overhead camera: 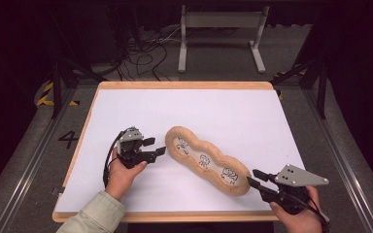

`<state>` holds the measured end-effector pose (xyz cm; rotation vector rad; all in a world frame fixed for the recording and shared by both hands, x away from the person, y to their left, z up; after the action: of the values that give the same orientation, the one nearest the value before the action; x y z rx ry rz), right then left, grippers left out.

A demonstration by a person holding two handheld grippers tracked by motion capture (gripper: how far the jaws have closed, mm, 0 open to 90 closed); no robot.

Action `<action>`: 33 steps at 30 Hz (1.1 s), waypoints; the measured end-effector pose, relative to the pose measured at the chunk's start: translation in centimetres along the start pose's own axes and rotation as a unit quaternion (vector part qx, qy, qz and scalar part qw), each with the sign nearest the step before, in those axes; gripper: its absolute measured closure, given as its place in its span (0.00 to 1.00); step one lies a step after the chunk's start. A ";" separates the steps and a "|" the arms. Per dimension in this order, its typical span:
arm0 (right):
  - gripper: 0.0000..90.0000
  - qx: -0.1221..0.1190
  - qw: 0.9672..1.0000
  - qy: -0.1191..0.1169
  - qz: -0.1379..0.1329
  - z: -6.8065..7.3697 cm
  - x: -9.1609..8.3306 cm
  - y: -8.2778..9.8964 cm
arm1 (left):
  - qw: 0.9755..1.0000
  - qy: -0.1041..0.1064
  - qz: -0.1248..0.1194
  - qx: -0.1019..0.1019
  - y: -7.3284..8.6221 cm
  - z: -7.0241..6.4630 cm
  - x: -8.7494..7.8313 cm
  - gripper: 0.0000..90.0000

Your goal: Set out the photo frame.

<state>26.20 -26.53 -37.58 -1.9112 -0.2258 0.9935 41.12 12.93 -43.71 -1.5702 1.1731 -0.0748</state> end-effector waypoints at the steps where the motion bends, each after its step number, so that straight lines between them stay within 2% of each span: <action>1: 0.63 0.008 1.000 -0.003 0.010 0.0 0.2 0.2 | 1.000 0.002 0.004 -0.001 -0.1 0.2 0.3 0.38; 3: 0.59 0.017 0.999 -0.008 0.033 0.1 0.7 0.8 | 1.000 0.004 0.014 -0.004 -0.3 0.2 0.7 0.38; 5: 0.55 0.023 0.998 -0.013 0.049 0.3 1.4 1.4 | 1.000 0.007 0.015 0.000 -0.5 0.2 1.1 0.37; 9: 0.55 0.030 0.997 -0.023 0.069 0.6 2.5 2.2 | 1.000 0.008 0.018 0.013 -0.8 0.1 2.3 0.33; 11: 0.57 0.034 0.996 -0.026 0.074 0.7 2.8 2.5 | 1.000 0.004 0.015 0.025 -0.9 0.1 3.0 0.33; 16: 0.60 0.043 0.995 -0.033 0.084 0.9 3.6 3.2 | 0.999 0.024 0.024 0.035 -0.7 0.1 4.1 0.33; 18: 0.63 0.051 0.995 -0.035 0.083 1.0 3.7 3.4 | 0.999 0.021 0.027 0.029 -0.6 0.1 4.5 0.32; 22: 0.66 0.052 0.995 -0.041 0.079 1.0 3.9 3.5 | 0.999 0.021 0.037 0.020 -0.5 0.3 4.9 0.31; 23: 0.68 0.053 0.995 -0.043 0.078 0.9 3.9 3.5 | 0.998 0.025 0.044 0.025 -0.4 0.3 5.1 0.41; 24: 0.68 0.053 0.995 -0.043 0.078 0.9 3.9 3.5 | 0.998 0.025 0.044 0.025 -0.4 0.3 5.1 0.46; 25: 0.68 0.054 0.995 -0.044 0.077 0.9 3.9 3.5 | 0.998 0.023 0.045 0.026 -0.3 0.1 5.2 0.46; 28: 0.69 0.056 0.995 -0.045 0.076 0.9 3.9 3.5 | 0.998 0.000 0.045 0.045 -0.4 0.0 5.1 0.61; 29: 0.69 0.057 0.994 -0.046 0.075 0.9 3.9 3.5 | 0.998 0.002 0.044 0.041 -0.4 0.2 5.0 0.69; 31: 0.69 0.057 0.994 -0.047 0.075 0.9 3.9 3.5 | 0.999 0.020 0.046 0.011 -0.5 0.6 4.9 0.72; 33: 0.70 0.056 0.995 -0.047 0.075 0.9 3.9 3.5 | 0.999 0.021 0.048 0.004 -0.5 0.7 4.9 0.73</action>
<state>27.28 -25.73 -42.74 -1.8018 -0.0809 1.1739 44.30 9.94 -46.02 -1.5096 1.2790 -0.0495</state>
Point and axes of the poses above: each handheld gripper's, and its own axes: x roughly forward along the jaws, y roughly out of its underside, z roughly to its left, the point moved 2 cm from there along x, roughly forward along the jaws, and after that the axes turned 13 degrees about -x, right-handed, at the moved point
